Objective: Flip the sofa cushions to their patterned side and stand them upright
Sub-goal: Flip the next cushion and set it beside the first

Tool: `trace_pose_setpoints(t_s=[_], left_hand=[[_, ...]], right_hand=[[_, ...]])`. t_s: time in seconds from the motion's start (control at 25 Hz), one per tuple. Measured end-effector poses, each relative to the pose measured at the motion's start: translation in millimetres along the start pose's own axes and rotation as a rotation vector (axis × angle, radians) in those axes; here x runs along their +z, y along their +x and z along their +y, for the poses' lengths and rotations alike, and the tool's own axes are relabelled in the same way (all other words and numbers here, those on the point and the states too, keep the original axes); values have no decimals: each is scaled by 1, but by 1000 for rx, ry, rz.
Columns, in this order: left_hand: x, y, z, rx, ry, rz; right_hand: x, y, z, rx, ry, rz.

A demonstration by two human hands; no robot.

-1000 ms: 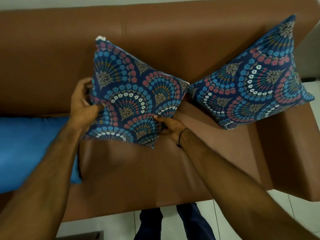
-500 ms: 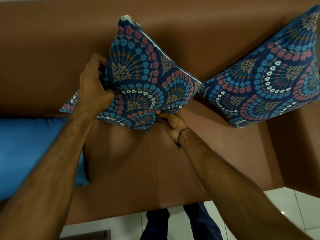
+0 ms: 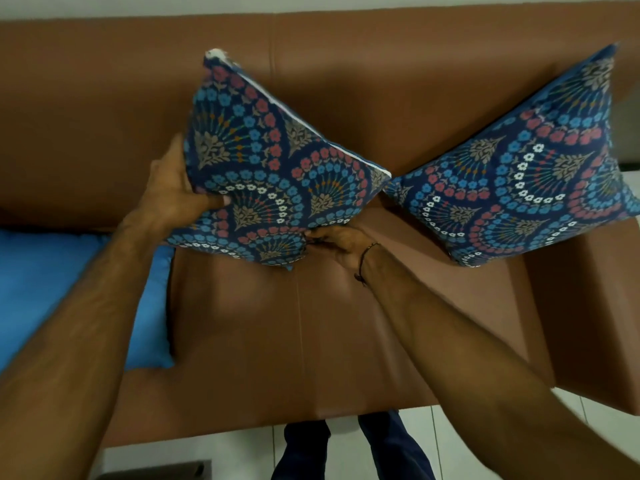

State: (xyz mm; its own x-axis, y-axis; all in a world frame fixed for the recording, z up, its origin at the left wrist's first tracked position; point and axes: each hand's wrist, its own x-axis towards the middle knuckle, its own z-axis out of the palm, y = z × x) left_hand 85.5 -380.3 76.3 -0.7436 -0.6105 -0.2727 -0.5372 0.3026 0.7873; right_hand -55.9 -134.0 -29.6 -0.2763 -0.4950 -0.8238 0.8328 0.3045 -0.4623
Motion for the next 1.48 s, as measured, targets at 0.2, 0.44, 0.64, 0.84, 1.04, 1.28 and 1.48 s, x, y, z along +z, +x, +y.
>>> trace_pose_setpoints(t_s=[0.2,0.44,0.64,0.84,1.04,1.28,1.48], left_hand=[[-7,-17,-2,-20,-23,74],[33,1,66,262,288,-133],[49,10,78,271,254,-161],[53,-1,58,218,361,-123],[50,-10,51,114,368,-58],[57,-33,36,102,403,17],[61,-36,36,148,368,60]], right_hand=[[11,-8,6,-68,8,4],[-25,-20,34,-68,213,107],[-39,-12,30,-93,236,133],[-38,-18,24,-24,123,142],[-42,-29,20,21,-22,172],[-47,-42,25,18,-78,247],[-41,-47,17,37,-55,186]])
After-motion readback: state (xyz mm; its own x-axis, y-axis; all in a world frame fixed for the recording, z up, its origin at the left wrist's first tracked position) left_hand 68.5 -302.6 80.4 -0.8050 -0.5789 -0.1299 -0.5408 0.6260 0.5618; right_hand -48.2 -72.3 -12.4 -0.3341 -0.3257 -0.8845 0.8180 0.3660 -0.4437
